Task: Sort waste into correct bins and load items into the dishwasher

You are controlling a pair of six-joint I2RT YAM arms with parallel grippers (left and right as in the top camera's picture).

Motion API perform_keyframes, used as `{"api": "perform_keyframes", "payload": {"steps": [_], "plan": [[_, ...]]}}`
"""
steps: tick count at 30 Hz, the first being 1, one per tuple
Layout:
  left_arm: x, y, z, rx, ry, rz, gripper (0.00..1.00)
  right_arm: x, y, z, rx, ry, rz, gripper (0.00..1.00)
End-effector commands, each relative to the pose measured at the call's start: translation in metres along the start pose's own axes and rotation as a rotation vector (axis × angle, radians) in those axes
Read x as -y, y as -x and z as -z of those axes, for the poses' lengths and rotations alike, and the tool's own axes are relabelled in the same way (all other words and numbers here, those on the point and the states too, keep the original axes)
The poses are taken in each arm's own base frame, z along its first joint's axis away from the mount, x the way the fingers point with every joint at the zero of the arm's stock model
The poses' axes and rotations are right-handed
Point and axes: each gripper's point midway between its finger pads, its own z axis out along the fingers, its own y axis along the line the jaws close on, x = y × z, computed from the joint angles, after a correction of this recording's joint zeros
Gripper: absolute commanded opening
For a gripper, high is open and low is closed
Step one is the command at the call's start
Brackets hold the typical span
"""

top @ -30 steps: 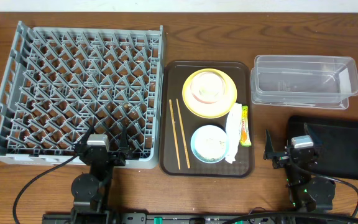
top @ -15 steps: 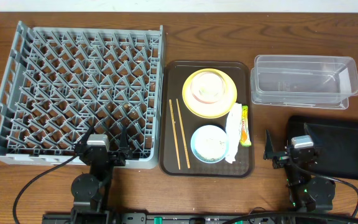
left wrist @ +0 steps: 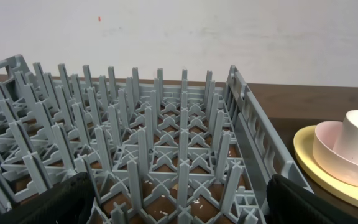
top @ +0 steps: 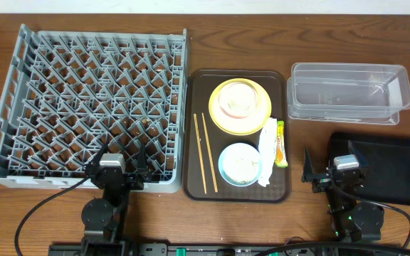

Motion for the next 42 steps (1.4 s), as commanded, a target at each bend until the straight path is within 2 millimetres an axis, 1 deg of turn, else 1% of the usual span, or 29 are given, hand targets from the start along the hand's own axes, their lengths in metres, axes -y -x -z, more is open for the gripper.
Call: {"api": "perform_keyframes", "payload": {"steps": [1, 16, 18, 22, 23, 24, 25, 26, 27, 29, 31, 32, 35, 37, 38, 41, 42], "plan": [[-0.003, -0.016, -0.001, -0.049, 0.014, -0.018, 0.91, 0.002, -0.001, 0.000, -0.004, -0.011, -0.014, 0.99], [-0.003, -0.016, -0.001, -0.049, 0.014, -0.018, 0.91, 0.002, -0.001, 0.000, -0.004, -0.011, -0.014, 0.99], [-0.003, -0.011, -0.001, -0.028, 0.013, -0.017, 0.92, 0.002, -0.001, 0.000, -0.004, -0.011, -0.014, 0.99], [-0.004, -0.008, -0.001, -0.017, 0.022, -0.028, 0.91, 0.002, -0.001, 0.000, -0.004, -0.011, -0.014, 0.99], [-0.001, -0.004, -0.001, 0.000, 0.003, -0.026, 0.92, 0.002, -0.001, 0.000, -0.004, -0.011, -0.014, 0.99], [0.007, 0.007, 0.001, 0.022, -0.038, -0.009, 0.91, 0.002, -0.001, 0.000, -0.004, -0.011, -0.014, 0.99], [0.009, 0.017, 0.003, 0.039, -0.052, 0.018, 0.91, 0.002, -0.001, 0.000, -0.004, -0.011, -0.014, 0.99], [0.010, 0.032, 0.008, 0.063, -0.055, 0.061, 0.91, 0.002, -0.001, 0.000, -0.004, -0.011, -0.014, 0.99], [0.011, 0.055, 0.015, 0.089, -0.059, 0.087, 0.92, 0.002, -0.001, 0.000, -0.004, -0.011, -0.014, 0.99], [0.014, 0.077, 0.024, 0.101, -0.065, 0.090, 0.91, 0.002, -0.001, 0.000, -0.004, -0.011, -0.014, 0.99], [0.019, 0.104, 0.033, 0.084, -0.085, 0.090, 0.92, 0.002, -0.001, 0.000, -0.004, -0.011, -0.014, 0.99], [0.022, 0.113, 0.035, 0.069, -0.099, 0.089, 0.91, 0.002, -0.001, 0.000, -0.004, -0.011, -0.014, 0.99], [0.039, 0.147, 0.031, -0.051, -0.177, 0.095, 0.92, 0.002, -0.001, 0.000, -0.004, -0.011, -0.014, 0.99], [0.048, 0.156, 0.023, -0.161, -0.212, 0.108, 0.91, 0.002, -0.001, 0.000, -0.004, -0.011, -0.014, 0.99], [0.055, 0.158, 0.017, -0.278, -0.242, 0.126, 0.91, 0.002, -0.001, 0.000, -0.004, -0.011, -0.014, 0.99], [0.068, 0.153, 0.007, -0.484, -0.299, 0.170, 0.92, 0.002, -0.001, 0.000, -0.004, -0.011, -0.014, 0.99], [0.075, 0.153, -0.002, -0.553, -0.331, 0.193, 0.91, 0.002, -0.001, 0.000, -0.004, -0.011, -0.014, 0.99]]}}
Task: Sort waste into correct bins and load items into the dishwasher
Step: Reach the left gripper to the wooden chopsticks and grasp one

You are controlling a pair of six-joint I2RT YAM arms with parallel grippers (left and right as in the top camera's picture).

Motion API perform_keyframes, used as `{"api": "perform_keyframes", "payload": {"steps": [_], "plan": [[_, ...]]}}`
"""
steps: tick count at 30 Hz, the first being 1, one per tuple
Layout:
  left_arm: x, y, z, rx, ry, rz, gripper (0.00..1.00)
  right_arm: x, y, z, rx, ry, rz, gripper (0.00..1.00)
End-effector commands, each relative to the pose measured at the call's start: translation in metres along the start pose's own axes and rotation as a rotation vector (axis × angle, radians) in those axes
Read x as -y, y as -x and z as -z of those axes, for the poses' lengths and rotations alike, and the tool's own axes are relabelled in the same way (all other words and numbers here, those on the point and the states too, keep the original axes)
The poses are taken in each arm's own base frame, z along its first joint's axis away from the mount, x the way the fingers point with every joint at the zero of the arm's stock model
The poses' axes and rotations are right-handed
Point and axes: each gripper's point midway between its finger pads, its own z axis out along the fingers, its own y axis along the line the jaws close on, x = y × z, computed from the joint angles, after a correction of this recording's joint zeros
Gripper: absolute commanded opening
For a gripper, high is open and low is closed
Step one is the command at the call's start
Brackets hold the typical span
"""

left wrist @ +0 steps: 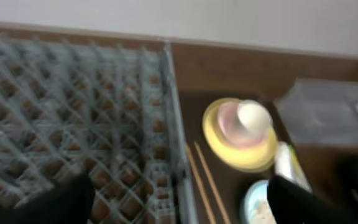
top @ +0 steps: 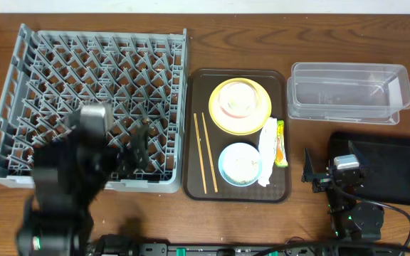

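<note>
The grey dish rack point(top: 62, 71) fills the left of the table. Beside it a brown tray point(top: 192, 107) carries a yellow plate point(top: 221, 117) with a pink bowl point(top: 239, 99), a blue bowl point(top: 239, 163), two chopsticks point(top: 205, 153), a white wrapper point(top: 267, 153) and a yellow-green packet point(top: 281, 146). My left gripper point(top: 112, 146) hangs blurred above the rack's front right part, open and empty. In the left wrist view the left gripper point(left wrist: 179, 205) looks down past the rack's edge point(left wrist: 173, 124) at the plate point(left wrist: 229, 146). My right gripper point(top: 333, 171) rests low at the front right, open.
A clear plastic container point(top: 347, 92) stands at the back right. A black tray point(top: 397, 171) lies at the front right, partly under the right arm. Cables run along the table's front edge.
My left arm has risen from its rest at the rack's front edge and now hangs over the rack's front right. Its camera now looks down on rack and tray. The right arm is unchanged.
</note>
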Motion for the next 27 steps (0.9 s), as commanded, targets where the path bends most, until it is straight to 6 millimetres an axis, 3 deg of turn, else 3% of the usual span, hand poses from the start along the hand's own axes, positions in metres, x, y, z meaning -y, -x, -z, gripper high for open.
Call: {"api": "perform_keyframes", "payload": {"steps": [1, 2, 5, 10, 11, 13, 17, 19, 20, 23, 24, 26, 27], "plan": [[0.020, 0.014, -0.020, -0.130, -0.120, 0.045, 0.92, 0.001, -0.001, 0.000, -0.003, -0.007, -0.014, 0.99], [0.024, 0.012, -0.034, -0.181, -0.160, 0.075, 0.92, 0.001, -0.001, 0.000, -0.003, -0.007, -0.014, 0.99], [0.037, 0.000, -0.051, -0.275, -0.270, 0.121, 0.91, 0.001, -0.001, 0.000, -0.003, -0.007, -0.014, 0.99], [0.070, -0.009, -0.058, -0.382, -0.519, 0.201, 0.91, 0.001, -0.001, 0.000, -0.003, -0.007, -0.014, 0.99], [0.071, -0.011, -0.060, -0.397, -0.534, 0.213, 0.89, 0.001, -0.001, 0.000, -0.003, -0.007, -0.014, 0.99], [0.069, -0.017, -0.065, -0.425, -0.527, 0.235, 0.74, 0.001, -0.001, 0.000, -0.003, -0.007, -0.014, 0.99], [0.067, -0.029, -0.064, -0.472, -0.515, 0.272, 0.68, 0.001, -0.001, 0.000, -0.003, -0.008, -0.014, 0.99], [0.069, -0.032, -0.063, -0.484, -0.518, 0.273, 0.92, 0.001, -0.001, 0.000, -0.003, -0.007, -0.014, 0.99], [0.070, -0.032, -0.063, -0.485, -0.520, 0.270, 0.98, 0.001, -0.001, 0.000, -0.003, -0.007, -0.014, 0.99], [0.069, -0.034, -0.064, -0.490, -0.508, 0.269, 1.00, 0.001, -0.001, 0.000, -0.003, -0.007, -0.014, 0.99], [0.067, -0.034, -0.065, -0.489, -0.494, 0.266, 0.83, 0.001, -0.001, 0.000, -0.003, -0.007, -0.014, 0.99], [0.062, -0.036, -0.068, -0.489, -0.465, 0.261, 0.59, 0.001, -0.001, 0.000, -0.003, -0.007, -0.014, 0.99], [0.062, -0.037, -0.069, -0.492, -0.451, 0.261, 0.53, 0.001, -0.001, 0.000, -0.003, -0.007, -0.014, 0.99]]}}
